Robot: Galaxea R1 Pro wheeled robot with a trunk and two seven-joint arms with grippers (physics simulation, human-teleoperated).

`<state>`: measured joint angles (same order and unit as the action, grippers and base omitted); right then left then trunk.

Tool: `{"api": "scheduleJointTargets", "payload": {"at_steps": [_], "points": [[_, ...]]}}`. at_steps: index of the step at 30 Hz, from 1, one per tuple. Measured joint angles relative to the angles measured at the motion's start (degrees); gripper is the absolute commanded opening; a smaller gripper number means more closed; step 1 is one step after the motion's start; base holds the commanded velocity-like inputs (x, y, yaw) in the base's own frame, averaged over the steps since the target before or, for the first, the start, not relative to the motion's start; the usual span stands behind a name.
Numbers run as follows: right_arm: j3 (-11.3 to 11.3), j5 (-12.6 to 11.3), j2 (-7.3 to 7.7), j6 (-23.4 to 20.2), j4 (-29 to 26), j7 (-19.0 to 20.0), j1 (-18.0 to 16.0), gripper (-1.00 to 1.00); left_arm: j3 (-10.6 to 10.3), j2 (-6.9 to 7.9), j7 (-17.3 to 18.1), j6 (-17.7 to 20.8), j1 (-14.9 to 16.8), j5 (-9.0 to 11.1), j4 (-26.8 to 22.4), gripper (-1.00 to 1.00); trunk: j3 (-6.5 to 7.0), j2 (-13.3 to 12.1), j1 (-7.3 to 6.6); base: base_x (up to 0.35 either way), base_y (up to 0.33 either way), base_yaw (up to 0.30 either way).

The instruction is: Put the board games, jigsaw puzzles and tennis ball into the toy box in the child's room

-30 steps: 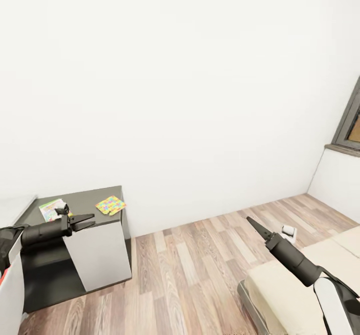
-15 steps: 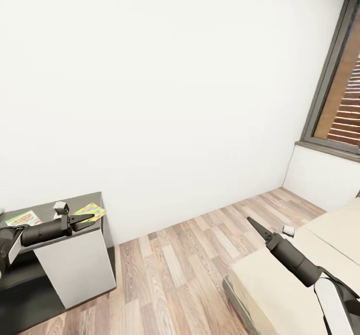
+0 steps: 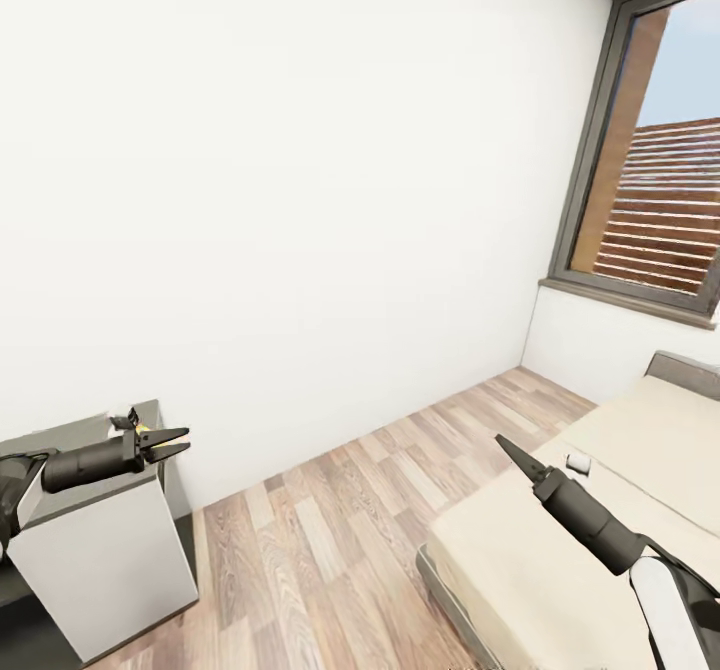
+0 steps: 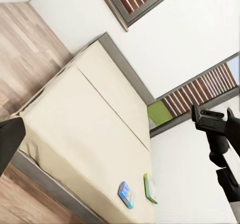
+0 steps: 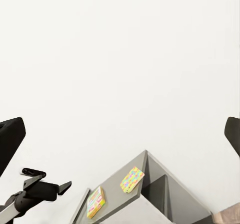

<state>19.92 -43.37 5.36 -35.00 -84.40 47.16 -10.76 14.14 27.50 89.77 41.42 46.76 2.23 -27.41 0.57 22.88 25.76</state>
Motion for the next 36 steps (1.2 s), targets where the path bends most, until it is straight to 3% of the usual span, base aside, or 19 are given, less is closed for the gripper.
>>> {"api": "scheduleJointTargets", "payload": {"at_steps": [36], "points": [[-0.4,0.4,-0.35,0.2,0.8,-0.3,0.0,1.0,0.1,0.0,0.0,0.0,0.0,-0.1,0.0,1.0,1.62,0.0,0.0,0.0,0.0,-0.257]]}}
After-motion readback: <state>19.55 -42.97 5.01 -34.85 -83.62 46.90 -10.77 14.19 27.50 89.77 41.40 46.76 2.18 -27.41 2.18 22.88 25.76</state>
